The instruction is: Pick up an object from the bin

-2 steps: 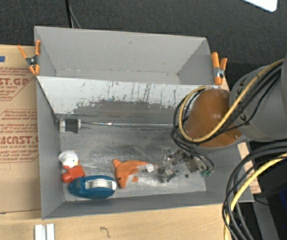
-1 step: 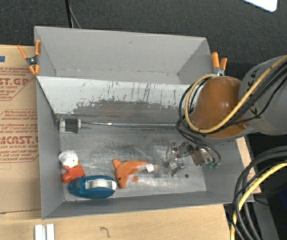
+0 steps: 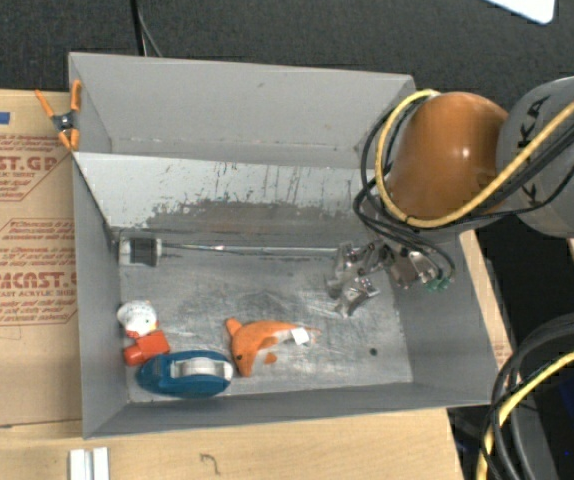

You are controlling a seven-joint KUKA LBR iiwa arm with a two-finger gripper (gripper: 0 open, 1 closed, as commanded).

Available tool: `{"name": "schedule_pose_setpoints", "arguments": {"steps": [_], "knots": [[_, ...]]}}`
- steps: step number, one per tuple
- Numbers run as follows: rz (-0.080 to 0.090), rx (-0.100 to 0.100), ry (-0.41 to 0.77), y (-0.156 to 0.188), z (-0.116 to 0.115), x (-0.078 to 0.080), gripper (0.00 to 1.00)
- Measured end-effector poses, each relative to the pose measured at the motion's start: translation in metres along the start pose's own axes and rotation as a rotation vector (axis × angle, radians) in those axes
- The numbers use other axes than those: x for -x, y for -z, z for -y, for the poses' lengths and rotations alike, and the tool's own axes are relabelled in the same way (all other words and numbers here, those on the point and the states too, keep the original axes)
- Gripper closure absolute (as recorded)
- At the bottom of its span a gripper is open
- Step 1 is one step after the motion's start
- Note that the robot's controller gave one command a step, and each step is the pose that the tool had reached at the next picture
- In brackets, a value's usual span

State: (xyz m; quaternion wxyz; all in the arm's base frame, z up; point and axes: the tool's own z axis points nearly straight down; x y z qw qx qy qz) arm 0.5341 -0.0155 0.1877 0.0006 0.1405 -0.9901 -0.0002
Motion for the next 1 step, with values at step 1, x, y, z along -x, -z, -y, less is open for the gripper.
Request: {"name": "schedule_pose_setpoints", "arguments": {"steps": [1], "knots": [[0.0, 0.002, 0.476, -0.0826, 0.005, 0.0515, 0.0]]}}
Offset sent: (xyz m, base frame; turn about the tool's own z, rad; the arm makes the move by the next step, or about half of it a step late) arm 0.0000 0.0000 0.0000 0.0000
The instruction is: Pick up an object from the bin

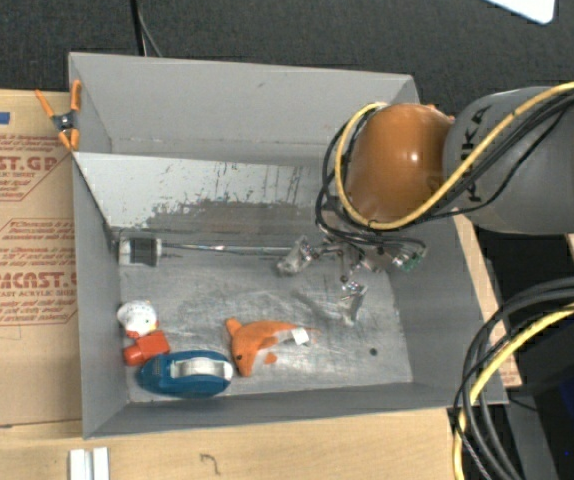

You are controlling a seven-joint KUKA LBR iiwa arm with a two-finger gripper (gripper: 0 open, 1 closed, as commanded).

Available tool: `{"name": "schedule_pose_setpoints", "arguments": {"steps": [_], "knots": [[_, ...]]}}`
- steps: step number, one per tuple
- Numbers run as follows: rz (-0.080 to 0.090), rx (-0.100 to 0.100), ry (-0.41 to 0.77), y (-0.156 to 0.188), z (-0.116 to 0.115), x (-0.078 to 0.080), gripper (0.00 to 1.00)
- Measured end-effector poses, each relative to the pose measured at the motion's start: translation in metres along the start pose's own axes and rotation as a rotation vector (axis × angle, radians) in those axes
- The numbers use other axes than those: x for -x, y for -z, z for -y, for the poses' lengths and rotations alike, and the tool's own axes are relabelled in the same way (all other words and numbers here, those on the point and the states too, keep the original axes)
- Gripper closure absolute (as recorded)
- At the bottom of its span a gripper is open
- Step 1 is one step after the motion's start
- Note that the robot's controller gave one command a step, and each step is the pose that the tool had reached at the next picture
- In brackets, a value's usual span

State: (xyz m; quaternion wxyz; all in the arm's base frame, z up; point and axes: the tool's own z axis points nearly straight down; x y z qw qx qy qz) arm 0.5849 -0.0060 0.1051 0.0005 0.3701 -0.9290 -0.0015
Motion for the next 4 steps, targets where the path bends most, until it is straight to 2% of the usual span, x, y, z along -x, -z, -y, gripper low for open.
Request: {"name": "schedule_pose_setpoints", "arguments": {"steps": [1, 2, 3, 4], "knots": [[0.002, -0.002, -0.001, 0.002, 0.001, 0.001, 0.0], [0.006, -0.003, 0.07, -0.033, -0.096, -0.026, 1.0], [0.006, -0.004, 0.071, -0.033, -0.096, -0.026, 1.0], [0.002, -0.003, 0.078, 0.093, -0.086, -0.021, 1.0]]}}
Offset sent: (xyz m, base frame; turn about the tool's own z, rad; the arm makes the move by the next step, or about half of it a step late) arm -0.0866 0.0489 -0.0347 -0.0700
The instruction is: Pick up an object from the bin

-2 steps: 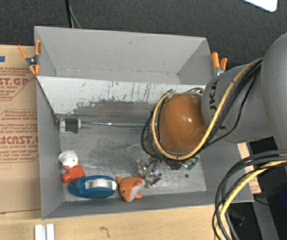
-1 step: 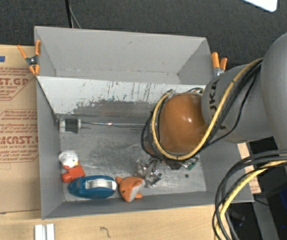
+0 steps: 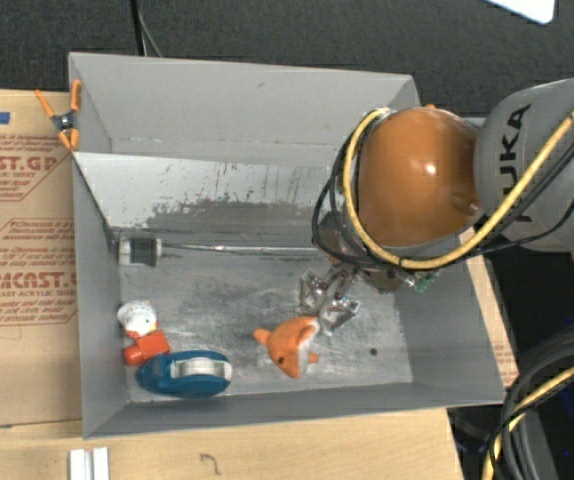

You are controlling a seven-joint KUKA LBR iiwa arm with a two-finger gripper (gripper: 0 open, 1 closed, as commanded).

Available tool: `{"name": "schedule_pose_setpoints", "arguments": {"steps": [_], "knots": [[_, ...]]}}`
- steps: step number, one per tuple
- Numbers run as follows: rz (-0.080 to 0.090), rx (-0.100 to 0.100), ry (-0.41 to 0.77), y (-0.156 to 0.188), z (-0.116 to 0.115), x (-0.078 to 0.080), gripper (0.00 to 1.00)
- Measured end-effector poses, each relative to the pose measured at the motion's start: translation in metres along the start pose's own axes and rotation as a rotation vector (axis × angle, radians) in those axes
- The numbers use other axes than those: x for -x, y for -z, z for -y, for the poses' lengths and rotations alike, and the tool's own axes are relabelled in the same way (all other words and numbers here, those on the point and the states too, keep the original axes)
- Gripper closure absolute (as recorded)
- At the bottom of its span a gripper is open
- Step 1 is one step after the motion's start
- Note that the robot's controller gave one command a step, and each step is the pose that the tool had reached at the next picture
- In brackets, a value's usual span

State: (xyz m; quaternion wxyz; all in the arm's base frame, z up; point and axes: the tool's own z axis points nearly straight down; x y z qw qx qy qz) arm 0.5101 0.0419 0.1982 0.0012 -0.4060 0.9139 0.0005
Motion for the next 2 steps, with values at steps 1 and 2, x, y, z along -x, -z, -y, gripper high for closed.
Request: {"name": "schedule_pose_setpoints", "arguments": {"steps": [1, 2], "knots": [[0.0, 0.0, 0.0, 0.0, 0.0, 0.0, 1.0], [-0.009, 0.006, 0.091, 0.023, -0.002, 0.019, 1.0]]}}
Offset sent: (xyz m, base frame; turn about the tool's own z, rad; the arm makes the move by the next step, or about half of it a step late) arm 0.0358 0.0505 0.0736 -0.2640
